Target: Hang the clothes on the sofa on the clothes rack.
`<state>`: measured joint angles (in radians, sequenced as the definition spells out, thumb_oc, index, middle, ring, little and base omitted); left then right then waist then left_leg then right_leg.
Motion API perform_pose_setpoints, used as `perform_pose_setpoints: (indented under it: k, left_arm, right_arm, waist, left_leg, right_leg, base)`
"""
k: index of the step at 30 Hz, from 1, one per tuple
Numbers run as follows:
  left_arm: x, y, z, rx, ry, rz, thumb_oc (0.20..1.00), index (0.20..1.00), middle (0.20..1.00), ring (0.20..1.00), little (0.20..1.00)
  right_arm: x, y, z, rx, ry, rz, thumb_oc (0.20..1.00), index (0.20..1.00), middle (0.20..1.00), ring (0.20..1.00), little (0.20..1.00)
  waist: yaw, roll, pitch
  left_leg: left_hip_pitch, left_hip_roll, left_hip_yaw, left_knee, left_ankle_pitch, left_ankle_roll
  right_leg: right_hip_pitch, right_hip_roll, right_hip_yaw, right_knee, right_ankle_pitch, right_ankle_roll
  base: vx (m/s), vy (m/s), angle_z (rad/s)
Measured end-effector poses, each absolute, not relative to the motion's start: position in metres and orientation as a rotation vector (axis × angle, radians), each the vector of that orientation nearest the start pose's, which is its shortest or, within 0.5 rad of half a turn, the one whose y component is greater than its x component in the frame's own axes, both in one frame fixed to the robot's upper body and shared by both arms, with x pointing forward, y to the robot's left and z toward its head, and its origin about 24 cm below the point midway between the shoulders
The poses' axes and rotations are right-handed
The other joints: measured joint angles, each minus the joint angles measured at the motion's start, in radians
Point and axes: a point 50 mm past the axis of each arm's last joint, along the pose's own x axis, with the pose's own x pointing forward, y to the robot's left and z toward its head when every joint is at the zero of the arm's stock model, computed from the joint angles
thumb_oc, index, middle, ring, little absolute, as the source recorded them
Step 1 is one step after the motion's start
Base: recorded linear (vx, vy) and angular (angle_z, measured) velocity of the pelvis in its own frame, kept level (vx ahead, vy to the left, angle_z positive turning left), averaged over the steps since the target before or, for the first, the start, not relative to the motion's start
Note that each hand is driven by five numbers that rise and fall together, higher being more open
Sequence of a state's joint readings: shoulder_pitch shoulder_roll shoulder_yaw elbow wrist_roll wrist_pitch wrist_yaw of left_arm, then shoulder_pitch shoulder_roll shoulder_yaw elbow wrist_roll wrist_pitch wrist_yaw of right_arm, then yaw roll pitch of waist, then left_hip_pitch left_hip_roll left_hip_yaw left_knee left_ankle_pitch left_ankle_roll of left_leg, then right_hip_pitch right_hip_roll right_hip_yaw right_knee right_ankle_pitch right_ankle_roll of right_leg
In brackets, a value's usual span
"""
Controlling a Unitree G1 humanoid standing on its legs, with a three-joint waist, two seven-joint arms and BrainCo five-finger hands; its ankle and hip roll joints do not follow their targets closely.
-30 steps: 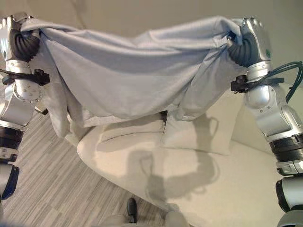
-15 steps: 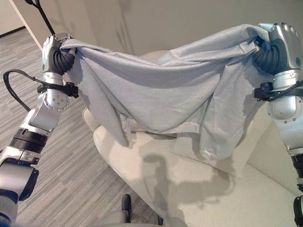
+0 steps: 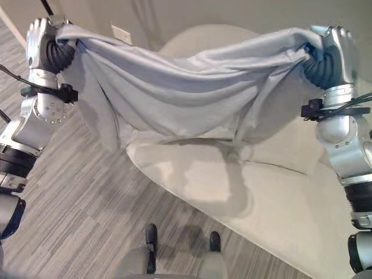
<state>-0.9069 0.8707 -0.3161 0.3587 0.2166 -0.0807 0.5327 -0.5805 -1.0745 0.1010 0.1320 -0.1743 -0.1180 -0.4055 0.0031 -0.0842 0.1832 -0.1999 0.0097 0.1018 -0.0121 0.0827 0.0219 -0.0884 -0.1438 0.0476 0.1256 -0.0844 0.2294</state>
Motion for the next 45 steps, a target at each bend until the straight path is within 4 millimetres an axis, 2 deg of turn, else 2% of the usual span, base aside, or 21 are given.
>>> perform_pose_setpoints:
  k: [4, 14, 15, 16, 18, 19, 20, 22, 23, 25, 26, 28, 29, 31, 33, 36, 39, 41, 42, 43, 45]
  left_arm:
    - [0.339, 0.248, 0.300, 0.959, -0.806, 0.541, 0.200, 0.200, 0.200, 0.200, 0.200]
    - [0.346, 0.238, 0.276, 0.935, -0.747, 0.467, 0.200, 0.200, 0.200, 0.200, 0.200]
    - [0.342, 0.245, 0.293, 0.974, -0.787, 0.494, 0.200, 0.200, 0.200, 0.200, 0.200]
    - [0.340, 0.248, 0.300, 0.990, -0.800, 0.507, 0.200, 0.200, 0.200, 0.200, 0.200]
    - [0.344, 0.242, 0.298, 1.006, -0.810, 0.483, 0.200, 0.200, 0.200, 0.200, 0.200]
    - [0.344, 0.242, 0.298, 1.006, -0.810, 0.483, 0.200, 0.200, 0.200, 0.200, 0.200]
    - [0.346, 0.239, 0.292, 1.022, -0.810, 0.456, 0.200, 0.200, 0.200, 0.200, 0.200]
    - [0.347, 0.238, 0.286, 1.025, -0.795, 0.440, 0.200, 0.200, 0.200, 0.200, 0.200]
    - [0.345, 0.240, 0.290, 1.027, -0.804, 0.449, 0.200, 0.200, 0.200, 0.200, 0.200]
    - [0.346, 0.237, 0.290, 1.004, -0.807, 0.453, 0.200, 0.200, 0.200, 0.200, 0.200]
    - [0.347, 0.231, 0.289, 0.991, -0.810, 0.442, 0.200, 0.200, 0.200, 0.200, 0.200]
    - [0.341, 0.232, 0.305, 1.007, -0.867, 0.462, 0.200, 0.200, 0.200, 0.200, 0.200]
    - [0.337, 0.234, 0.321, 1.015, -0.905, 0.490, 0.200, 0.200, 0.200, 0.200, 0.200]
    - [0.336, 0.235, 0.325, 1.016, -0.915, 0.503, 0.200, 0.200, 0.200, 0.200, 0.200]
    - [0.335, 0.233, 0.325, 1.014, -0.920, 0.499, 0.200, 0.200, 0.200, 0.200, 0.200]
    - [0.333, 0.239, 0.320, 0.993, -0.899, 0.514, 0.200, 0.200, 0.200, 0.200, 0.200]
    - [0.336, 0.235, 0.312, 0.946, -0.872, 0.500, 0.200, 0.200, 0.200, 0.200, 0.200]
    - [0.338, 0.233, 0.306, 0.937, -0.854, 0.487, 0.200, 0.200, 0.200, 0.200, 0.200]
    - [0.339, 0.232, 0.305, 0.939, -0.847, 0.479, 0.200, 0.200, 0.200, 0.200, 0.200]
    - [0.340, 0.230, 0.300, 0.929, -0.835, 0.470, 0.200, 0.200, 0.200, 0.200, 0.200]
    - [0.342, 0.226, 0.284, 0.913, -0.801, 0.432, 0.200, 0.200, 0.200, 0.200, 0.200]
  right_arm:
    - [0.295, -0.280, 0.292, -1.128, -0.767, -0.433, 0.200, 0.200, 0.200, 0.200, 0.200]
    - [0.290, -0.289, 0.295, -1.123, -0.762, -0.468, 0.200, 0.200, 0.200, 0.200, 0.200]
    - [0.284, -0.289, 0.304, -1.105, -0.801, -0.498, 0.200, 0.200, 0.200, 0.200, 0.200]
    - [0.283, -0.291, 0.305, -1.102, -0.805, -0.507, 0.200, 0.200, 0.200, 0.200, 0.200]
    - [0.278, -0.305, 0.299, -1.114, -0.765, -0.545, 0.200, 0.200, 0.200, 0.200, 0.200]
    - [0.278, -0.305, 0.299, -1.114, -0.765, -0.545, 0.200, 0.200, 0.200, 0.200, 0.200]
    - [0.279, -0.312, 0.298, -1.092, -0.740, -0.575, 0.200, 0.200, 0.200, 0.200, 0.200]
    - [0.279, -0.310, 0.300, -1.095, -0.748, -0.571, 0.200, 0.200, 0.200, 0.200, 0.200]
    - [0.281, -0.306, 0.293, -1.062, -0.749, -0.564, 0.200, 0.200, 0.200, 0.200, 0.200]
    - [0.283, -0.298, 0.286, -1.054, -0.749, -0.530, 0.200, 0.200, 0.200, 0.200, 0.200]
    - [0.283, -0.293, 0.289, -1.053, -0.770, -0.514, 0.200, 0.200, 0.200, 0.200, 0.200]
    - [0.285, -0.286, 0.293, -1.042, -0.798, -0.501, 0.200, 0.200, 0.200, 0.200, 0.200]
    - [0.285, -0.283, 0.298, -1.038, -0.819, -0.501, 0.200, 0.200, 0.200, 0.200, 0.200]
    - [0.283, -0.284, 0.307, -1.057, -0.841, -0.513, 0.200, 0.200, 0.200, 0.200, 0.200]
    - [0.281, -0.287, 0.311, -1.064, -0.847, -0.528, 0.200, 0.200, 0.200, 0.200, 0.200]
    - [0.276, -0.283, 0.324, -1.071, -0.906, -0.527, 0.200, 0.200, 0.200, 0.200, 0.200]
    - [0.279, -0.283, 0.318, -1.079, -0.880, -0.503, 0.200, 0.200, 0.200, 0.200, 0.200]
    - [0.279, -0.283, 0.316, -1.083, -0.872, -0.494, 0.200, 0.200, 0.200, 0.200, 0.200]
    - [0.279, -0.283, 0.317, -1.084, -0.875, -0.494, 0.200, 0.200, 0.200, 0.200, 0.200]
    - [0.277, -0.283, 0.319, -1.080, -0.885, -0.501, 0.200, 0.200, 0.200, 0.200, 0.200]
    - [0.280, -0.283, 0.317, -1.082, -0.868, -0.496, 0.200, 0.200, 0.200, 0.200, 0.200]
  waist:
    - [0.033, -0.007, -0.005]
    - [0.011, -0.011, -0.003]
    - [0.009, -0.058, 0.010]
    - [0.001, -0.058, 0.013]
    - [-0.006, -0.040, 0.008]
    - [-0.006, -0.040, 0.008]
    - [-0.004, -0.034, 0.007]
    - [0.016, 0.009, -0.005]
    - [0.010, -0.017, -0.005]
    - [-0.005, -0.038, 0.000]
    - [-0.012, -0.032, 0.000]
    - [0.008, -0.028, -0.001]
    - [0.011, -0.030, -0.003]
    - [0.008, -0.030, -0.003]
    - [0.001, -0.031, -0.005]
    - [0.019, -0.043, -0.013]
    - [0.016, -0.037, -0.012]
    - [0.010, -0.009, -0.004]
    - [0.002, -0.012, -0.006]
    - [-0.004, -0.029, -0.011]
    - [0.002, -0.010, -0.007]
  left_leg:
    - [0.029, -0.028, 0.018, -0.054, 0.037, -0.006]
    - [0.023, -0.038, -0.049, 0.028, 0.045, -0.001]
    - [-0.105, -0.025, -0.074, 0.185, -0.055, -0.062]
    - [-0.137, 0.018, -0.061, 0.190, -0.066, -0.080]
    - [-0.160, 0.146, -0.093, 0.076, -0.014, -0.120]
    - [-0.160, 0.146, -0.093, 0.076, -0.014, -0.120]
    - [-0.150, 0.218, -0.097, -0.033, 0.015, -0.148]
    - [-0.094, 0.229, -0.108, -0.015, 0.057, -0.127]
    - [-0.088, 0.200, -0.114, -0.004, 0.090, -0.215]
    - [-0.123, 0.132, -0.091, 0.078, 0.034, -0.157]
    - [-0.136, 0.083, -0.048, 0.126, -0.004, -0.112]
    - [-0.143, 0.077, -0.001, 0.122, -0.015, -0.092]
    - [-0.149, 0.062, 0.028, 0.112, -0.028, -0.052]
    - [-0.131, 0.040, 0.034, 0.070, -0.014, -0.025]
    - [-0.094, 0.036, 0.022, 0.016, -0.002, 0.009]
    - [-0.035, 0.006, 0.034, -0.052, 0.017, 0.014]
    - [-0.011, -0.005, 0.017, -0.057, 0.015, 0.017]
    - [-0.002, 0.038, 0.011, -0.056, 0.018, 0.021]
    - [0.002, 0.038, 0.014, -0.057, 0.018, 0.021]
    - [0.020, 0.003, 0.016, -0.062, 0.016, 0.018]
    - [0.040, 0.004, 0.006, -0.043, 0.022, 0.007]
  right_leg:
    - [0.035, 0.068, 0.033, -0.027, -0.078, -0.098]
    - [0.105, 0.037, 0.007, -0.019, -0.071, -0.099]
    - [0.101, -0.003, 0.002, -0.073, -0.065, -0.132]
    - [0.096, 0.004, -0.002, -0.084, -0.055, -0.140]
    - [0.097, 0.009, 0.000, -0.087, -0.054, -0.128]
    - [0.097, 0.009, 0.000, -0.087, -0.054, -0.128]
    - [0.083, -0.010, 0.029, -0.095, -0.052, -0.109]
    - [0.092, -0.023, 0.078, -0.126, -0.048, -0.051]
    - [0.099, -0.064, 0.093, -0.144, -0.040, -0.029]
    - [0.094, -0.128, 0.078, -0.147, 0.014, -0.004]
    - [0.073, -0.181, 0.047, -0.143, 0.108, -0.018]
    - [0.024, -0.196, 0.036, -0.160, 0.232, -0.020]
    - [0.010, -0.190, 0.017, -0.171, 0.295, -0.023]
    - [-0.011, -0.200, -0.002, -0.155, 0.345, -0.038]
    - [-0.018, -0.140, 0.057, -0.124, 0.218, 0.031]
    - [0.001, -0.007, 0.038, -0.210, 0.113, 0.031]
    - [0.031, 0.009, 0.078, -0.205, 0.109, 0.008]
    - [-0.055, 0.074, 0.139, -0.073, 0.002, 0.027]
    - [-0.057, 0.101, 0.177, -0.145, 0.018, 0.008]
    - [-0.044, 0.111, 0.170, -0.205, 0.100, -0.117]
    - [-0.009, 0.109, 0.154, -0.205, 0.110, -0.132]
  base:
    - [0.08, 0.150, -0.06]
    - [0.06, 0.180, 0.22]
    - [0.25, 0.427, 0.09]
    - [0.21, 0.312, 0.12]
    - [0.32, 0.449, 0.12]
    - [0.39, 0.509, -0.26]
    - [0.27, 0.338, -0.63]
    - [0.39, 0.572, -0.89]
    - [0.30, 0.602, -0.52]
    - [0.20, 0.560, -0.17]
    - [0.10, 0.394, -0.33]
    - [0.09, 0.352, -0.65]
    - [0.14, 0.372, -0.54]
    - [0.14, 0.371, -0.12]
    - [0.11, 0.324, 0.08]
    - [0.13, 0.259, -0.05]
    - [0.09, 0.127, 0.04]
    - [0.05, 0.037, 0.05]
    - [0.23, 0.147, 0.34]
    - [0.22, 0.145, 0.38]
    - [0.05, 0.077, 0.22]
